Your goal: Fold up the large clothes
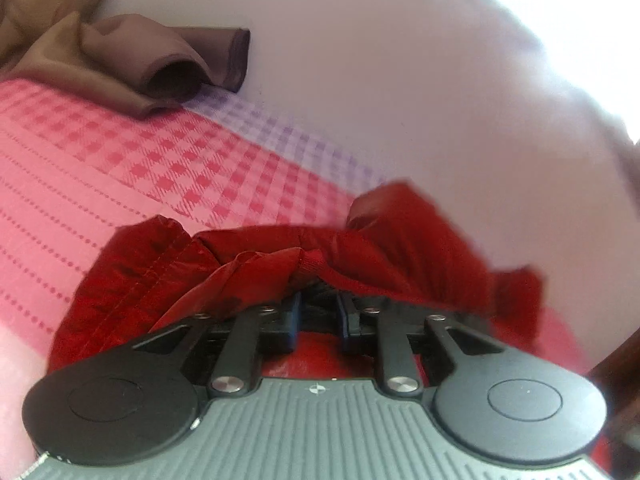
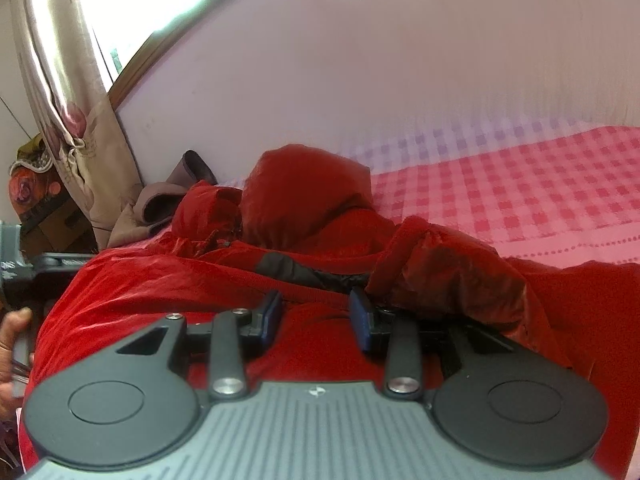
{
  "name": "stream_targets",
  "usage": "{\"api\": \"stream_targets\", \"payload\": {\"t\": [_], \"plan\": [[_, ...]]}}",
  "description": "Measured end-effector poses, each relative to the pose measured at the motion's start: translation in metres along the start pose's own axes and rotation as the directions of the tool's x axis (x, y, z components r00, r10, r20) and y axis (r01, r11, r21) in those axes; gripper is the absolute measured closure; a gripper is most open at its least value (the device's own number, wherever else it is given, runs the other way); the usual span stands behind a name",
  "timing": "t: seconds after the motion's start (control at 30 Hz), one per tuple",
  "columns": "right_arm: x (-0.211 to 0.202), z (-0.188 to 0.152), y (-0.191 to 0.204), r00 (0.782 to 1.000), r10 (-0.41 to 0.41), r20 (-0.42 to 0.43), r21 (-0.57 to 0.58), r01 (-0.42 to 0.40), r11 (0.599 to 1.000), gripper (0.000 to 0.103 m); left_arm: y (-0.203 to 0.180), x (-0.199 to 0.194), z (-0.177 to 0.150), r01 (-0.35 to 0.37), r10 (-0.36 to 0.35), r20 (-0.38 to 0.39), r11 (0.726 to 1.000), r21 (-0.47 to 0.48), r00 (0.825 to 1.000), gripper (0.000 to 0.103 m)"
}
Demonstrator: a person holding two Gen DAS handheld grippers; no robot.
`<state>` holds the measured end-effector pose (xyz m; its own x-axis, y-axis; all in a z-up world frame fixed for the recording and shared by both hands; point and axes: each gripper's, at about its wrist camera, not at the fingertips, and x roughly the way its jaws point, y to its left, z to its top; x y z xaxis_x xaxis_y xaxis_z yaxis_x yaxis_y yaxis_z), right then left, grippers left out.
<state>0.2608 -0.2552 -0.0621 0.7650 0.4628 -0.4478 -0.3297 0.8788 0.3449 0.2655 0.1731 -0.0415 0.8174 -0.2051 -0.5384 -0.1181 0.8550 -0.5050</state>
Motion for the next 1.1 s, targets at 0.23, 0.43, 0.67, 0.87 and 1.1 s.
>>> {"api": "stream_targets", "payload": {"t": [0.23, 0.43, 0.67, 0.87, 1.1], "plan": [[-0.008, -0.003, 0.001, 0.999, 0.007, 0.046, -0.014, -0.006, 1.000, 0.060, -0.015, -0.081, 0.024, -0.094, 0.073, 0.165, 0.988, 0.125, 0.984, 0.000], [-0.012, -0.003, 0.007, 0.998, -0.002, 0.066, -0.044, 0.005, 0.999, 0.051, 0.008, -0.090, 0.029, -0.145, 0.151, 0.008, 0.932, 0.334, 0.989, 0.000], [-0.019, -0.005, 0.008, 0.996, 0.013, 0.093, -0.050, -0.008, 0.999, 0.041, 0.053, -0.063, 0.009, -0.043, 0.085, -0.148, 0.961, 0.272, 0.985, 0.000], [-0.021, -0.008, 0.010, 0.994, 0.014, 0.109, -0.056, -0.007, 0.998, 0.038, 0.072, -0.044, 0.010, 0.114, -0.064, -0.205, 0.964, 0.239, 0.977, 0.014], [-0.024, -0.010, 0.011, 0.991, 0.024, 0.134, -0.066, -0.015, 0.998, 0.030, 0.084, -0.043, 0.002, 0.307, -0.262, -0.245, 0.937, 0.168, 0.934, 0.060]]}}
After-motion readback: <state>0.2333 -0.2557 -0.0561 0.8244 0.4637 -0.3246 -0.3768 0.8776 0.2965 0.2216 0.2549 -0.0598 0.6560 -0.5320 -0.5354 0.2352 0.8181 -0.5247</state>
